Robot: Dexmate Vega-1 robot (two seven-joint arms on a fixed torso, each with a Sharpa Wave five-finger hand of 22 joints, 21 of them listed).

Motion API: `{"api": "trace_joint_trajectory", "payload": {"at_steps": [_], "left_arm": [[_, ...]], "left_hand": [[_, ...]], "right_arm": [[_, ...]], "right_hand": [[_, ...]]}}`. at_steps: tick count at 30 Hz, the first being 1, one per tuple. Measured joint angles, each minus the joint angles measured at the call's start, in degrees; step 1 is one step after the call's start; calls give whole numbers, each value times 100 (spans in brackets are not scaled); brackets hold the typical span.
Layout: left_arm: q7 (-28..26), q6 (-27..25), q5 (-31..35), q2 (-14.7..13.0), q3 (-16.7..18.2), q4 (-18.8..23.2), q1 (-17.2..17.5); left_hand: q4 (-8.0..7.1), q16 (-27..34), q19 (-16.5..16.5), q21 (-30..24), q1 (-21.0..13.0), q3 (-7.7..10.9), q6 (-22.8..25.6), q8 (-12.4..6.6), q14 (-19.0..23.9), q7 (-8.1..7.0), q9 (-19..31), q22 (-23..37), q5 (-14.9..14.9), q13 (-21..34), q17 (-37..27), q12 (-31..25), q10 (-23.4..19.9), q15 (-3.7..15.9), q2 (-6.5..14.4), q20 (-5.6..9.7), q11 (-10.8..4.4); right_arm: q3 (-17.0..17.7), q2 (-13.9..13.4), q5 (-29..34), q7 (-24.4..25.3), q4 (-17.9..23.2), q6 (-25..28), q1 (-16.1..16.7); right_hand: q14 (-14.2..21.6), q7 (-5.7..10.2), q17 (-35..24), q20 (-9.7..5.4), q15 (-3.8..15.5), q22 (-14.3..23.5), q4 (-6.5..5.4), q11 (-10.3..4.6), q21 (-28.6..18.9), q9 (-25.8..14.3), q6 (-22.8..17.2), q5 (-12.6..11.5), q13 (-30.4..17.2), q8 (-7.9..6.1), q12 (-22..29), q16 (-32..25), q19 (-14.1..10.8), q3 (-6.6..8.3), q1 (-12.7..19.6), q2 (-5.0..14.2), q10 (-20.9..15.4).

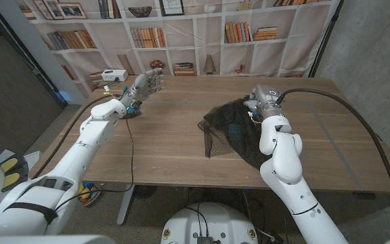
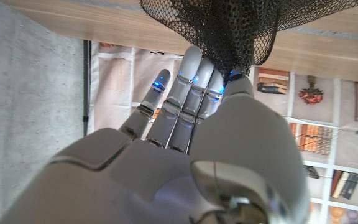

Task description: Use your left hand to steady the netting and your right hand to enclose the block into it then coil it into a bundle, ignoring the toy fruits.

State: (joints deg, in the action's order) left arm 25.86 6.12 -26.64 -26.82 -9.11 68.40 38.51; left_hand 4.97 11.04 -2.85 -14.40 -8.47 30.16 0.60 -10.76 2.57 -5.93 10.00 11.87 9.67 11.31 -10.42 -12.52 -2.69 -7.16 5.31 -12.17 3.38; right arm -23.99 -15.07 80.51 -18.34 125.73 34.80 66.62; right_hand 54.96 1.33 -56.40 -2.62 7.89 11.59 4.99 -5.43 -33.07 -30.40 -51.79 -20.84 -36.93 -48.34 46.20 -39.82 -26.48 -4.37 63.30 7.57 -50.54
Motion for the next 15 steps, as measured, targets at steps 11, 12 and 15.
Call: {"api": "trace_joint_trajectory", "payload": {"at_steps": [11, 12, 15], "left_arm": [[-16, 27, -13, -9, 24, 0, 36], [-18, 32, -15, -10, 26, 1, 40], [-18, 43, -19, -12, 30, 3, 46]], "left_hand": [[0, 0, 0, 0, 0, 0, 0, 0, 0, 0, 0, 0, 0, 0, 0, 0, 0, 0, 0, 0, 0], [0, 0, 0, 0, 0, 0, 0, 0, 0, 0, 0, 0, 0, 0, 0, 0, 0, 0, 0, 0, 0], [0, 0, 0, 0, 0, 0, 0, 0, 0, 0, 0, -1, 0, 0, 0, 0, 0, 0, 0, 0, 0]], "right_arm": [[-575, -583, 103, -424, -162, -235, -424], [-646, -626, 143, -428, -180, -255, -466], [-746, -663, 235, -339, -215, -291, -498]], "right_hand": [[166, -94, 139, 124, 62, 0, 23, 122, -81, 85, -94, 21, 195, -13, 0, 5, -125, -23, 53, -23, -191], [179, -124, 150, 119, 71, 0, 23, 122, -87, 117, -124, 21, 221, -14, 0, -5, -169, -23, 67, -20, -233], [227, -124, 181, 118, 84, 0, 23, 102, -87, 176, -126, 22, 269, -14, 0, -40, -168, -24, 105, -45, -252]]}}
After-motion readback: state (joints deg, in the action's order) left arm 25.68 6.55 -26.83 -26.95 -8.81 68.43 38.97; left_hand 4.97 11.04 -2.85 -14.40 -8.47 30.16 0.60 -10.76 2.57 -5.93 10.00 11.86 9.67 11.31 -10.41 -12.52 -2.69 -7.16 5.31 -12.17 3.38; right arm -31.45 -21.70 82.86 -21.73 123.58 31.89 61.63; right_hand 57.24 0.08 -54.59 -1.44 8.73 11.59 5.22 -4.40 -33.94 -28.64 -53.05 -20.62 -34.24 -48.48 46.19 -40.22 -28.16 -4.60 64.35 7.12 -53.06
